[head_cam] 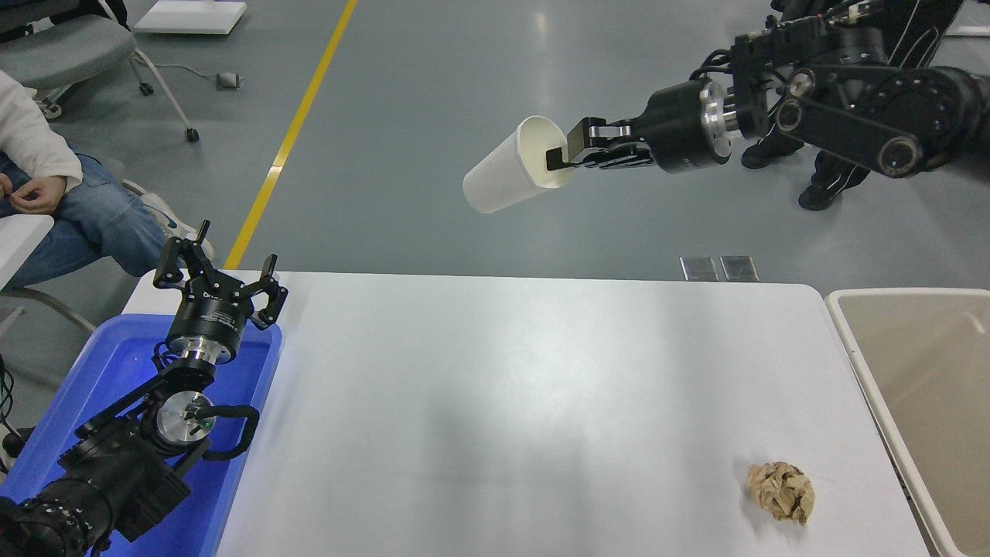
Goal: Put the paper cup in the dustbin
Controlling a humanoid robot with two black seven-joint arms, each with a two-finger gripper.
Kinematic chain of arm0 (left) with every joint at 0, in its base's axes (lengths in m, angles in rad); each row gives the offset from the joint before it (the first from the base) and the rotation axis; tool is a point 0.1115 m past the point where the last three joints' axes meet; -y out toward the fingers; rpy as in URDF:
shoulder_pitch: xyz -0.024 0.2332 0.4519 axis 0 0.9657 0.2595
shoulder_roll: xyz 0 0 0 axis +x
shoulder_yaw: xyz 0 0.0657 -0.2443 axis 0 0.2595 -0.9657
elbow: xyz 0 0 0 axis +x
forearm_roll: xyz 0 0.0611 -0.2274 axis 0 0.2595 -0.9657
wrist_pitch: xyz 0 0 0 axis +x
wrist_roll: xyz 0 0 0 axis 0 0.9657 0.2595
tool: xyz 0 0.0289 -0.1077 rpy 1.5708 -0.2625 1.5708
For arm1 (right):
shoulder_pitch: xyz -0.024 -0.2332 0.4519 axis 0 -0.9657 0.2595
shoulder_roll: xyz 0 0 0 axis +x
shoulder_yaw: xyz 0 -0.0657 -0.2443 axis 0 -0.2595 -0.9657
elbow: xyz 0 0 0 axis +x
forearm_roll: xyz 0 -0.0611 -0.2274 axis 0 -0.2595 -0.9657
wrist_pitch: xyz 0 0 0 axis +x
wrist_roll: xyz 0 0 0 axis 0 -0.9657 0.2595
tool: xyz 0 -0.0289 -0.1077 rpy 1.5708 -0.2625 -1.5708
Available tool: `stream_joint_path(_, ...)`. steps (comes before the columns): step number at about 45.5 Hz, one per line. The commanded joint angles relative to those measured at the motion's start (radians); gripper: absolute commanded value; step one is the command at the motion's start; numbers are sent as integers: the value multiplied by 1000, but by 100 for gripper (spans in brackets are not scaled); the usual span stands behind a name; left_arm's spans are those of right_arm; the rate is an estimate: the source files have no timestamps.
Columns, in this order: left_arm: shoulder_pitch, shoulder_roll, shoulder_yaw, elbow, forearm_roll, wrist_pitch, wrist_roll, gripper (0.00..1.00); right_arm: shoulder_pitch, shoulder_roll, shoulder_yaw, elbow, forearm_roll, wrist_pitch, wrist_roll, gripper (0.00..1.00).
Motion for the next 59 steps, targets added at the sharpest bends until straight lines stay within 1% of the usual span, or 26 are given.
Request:
stream_joint_path(1,0,0,0,0,0,0,0,100,-126,-64,19,-237,17,4,0,0)
stream_joint_path(8,0,0,0,0,0,0,0,100,-263,-119,40,-460,84,9,0,0)
stream_joint_path(14,0,0,0,0,0,0,0,100,-355,-191,40,-596,172,9,-3,0)
stream_joint_path(19,0,0,0,0,0,0,0,100,-436,-244,40,-711,213,8,-9,0)
stream_joint_path(24,0,0,0,0,0,0,0,100,-560,-258,42,-829,238,-6,-15,0)
stream_joint_path(27,0,0,0,0,0,0,0,100,-640,-261,57,-906,259,-11,-32,0)
stream_joint_path(30,0,0,0,0,0,0,0,100,-715,-259,85,-958,275,-29,-73,0)
stream_joint_path(38,0,0,0,0,0,0,0,100,-850,-262,177,-974,276,-121,-221,0)
stream_joint_path(48,0,0,0,0,0,0,0,100,-936,-247,226,-969,275,-253,-354,0)
stream_joint_path(52,0,0,0,0,0,0,0,100,-965,-213,228,-968,275,-287,-389,0)
stream_joint_path(59,0,0,0,0,0,0,0,100,-1013,-150,229,-968,275,-319,-411,0)
